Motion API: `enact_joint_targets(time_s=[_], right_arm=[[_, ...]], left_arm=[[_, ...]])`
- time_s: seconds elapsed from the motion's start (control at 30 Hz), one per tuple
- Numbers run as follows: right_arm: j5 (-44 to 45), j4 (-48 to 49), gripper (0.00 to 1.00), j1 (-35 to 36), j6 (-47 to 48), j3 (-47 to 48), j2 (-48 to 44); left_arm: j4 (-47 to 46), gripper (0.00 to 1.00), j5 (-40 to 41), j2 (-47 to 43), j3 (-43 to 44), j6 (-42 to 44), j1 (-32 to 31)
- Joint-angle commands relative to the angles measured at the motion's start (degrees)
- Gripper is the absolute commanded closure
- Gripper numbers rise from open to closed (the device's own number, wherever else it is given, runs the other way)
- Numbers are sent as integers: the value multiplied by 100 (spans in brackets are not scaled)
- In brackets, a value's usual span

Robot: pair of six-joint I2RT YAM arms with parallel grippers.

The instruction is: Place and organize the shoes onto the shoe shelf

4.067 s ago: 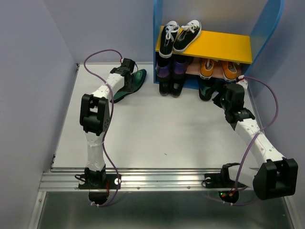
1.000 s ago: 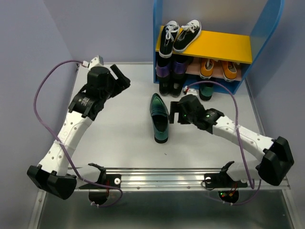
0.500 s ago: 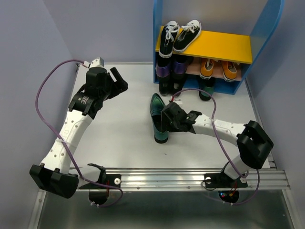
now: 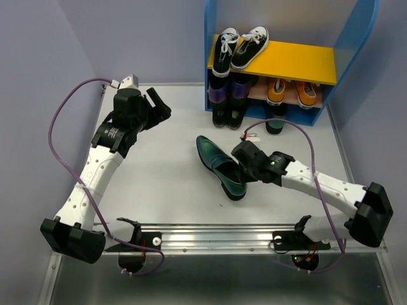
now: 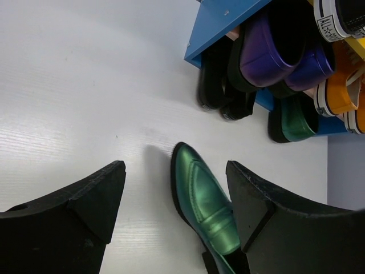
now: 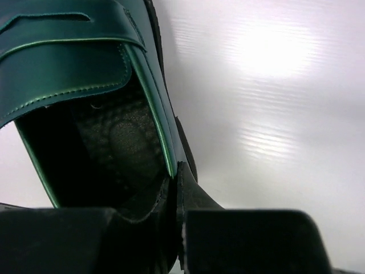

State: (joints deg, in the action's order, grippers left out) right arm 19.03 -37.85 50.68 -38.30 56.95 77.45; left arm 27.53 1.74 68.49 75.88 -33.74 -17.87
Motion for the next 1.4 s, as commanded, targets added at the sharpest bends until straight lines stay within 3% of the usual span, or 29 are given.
enact_joint_targets(time_s=[0.0, 0.17, 0.4, 0.67, 0.83, 1.17, 1.37], right_arm=[[725, -1064, 99, -145, -97, 431, -660], [1006, -2671, 99, -146, -1309, 659, -793], [1472, -4178, 99, -146, -2751, 668, -1381], [1813, -4178, 99, -663, -3350, 334, -1602], [2263, -4178, 99, -1541, -3324, 422, -1470], [2773, -4074, 99, -2246, -2859, 572, -1127], [2712, -3030, 99, -2773, -1789, 616, -942]], left_arm=[[-344, 18, 116, -46, 120, 42, 20], [-336, 18, 46, 200, 349, 148, 29], [-485, 18, -51, 367, 402, 253, 29], [-512, 18, -147, 455, 402, 359, 29], [-424, 18, -95, 437, 463, 482, 38], [-468, 18, -33, 376, 279, 544, 64], [-415, 18, 54, 385, 314, 570, 99]])
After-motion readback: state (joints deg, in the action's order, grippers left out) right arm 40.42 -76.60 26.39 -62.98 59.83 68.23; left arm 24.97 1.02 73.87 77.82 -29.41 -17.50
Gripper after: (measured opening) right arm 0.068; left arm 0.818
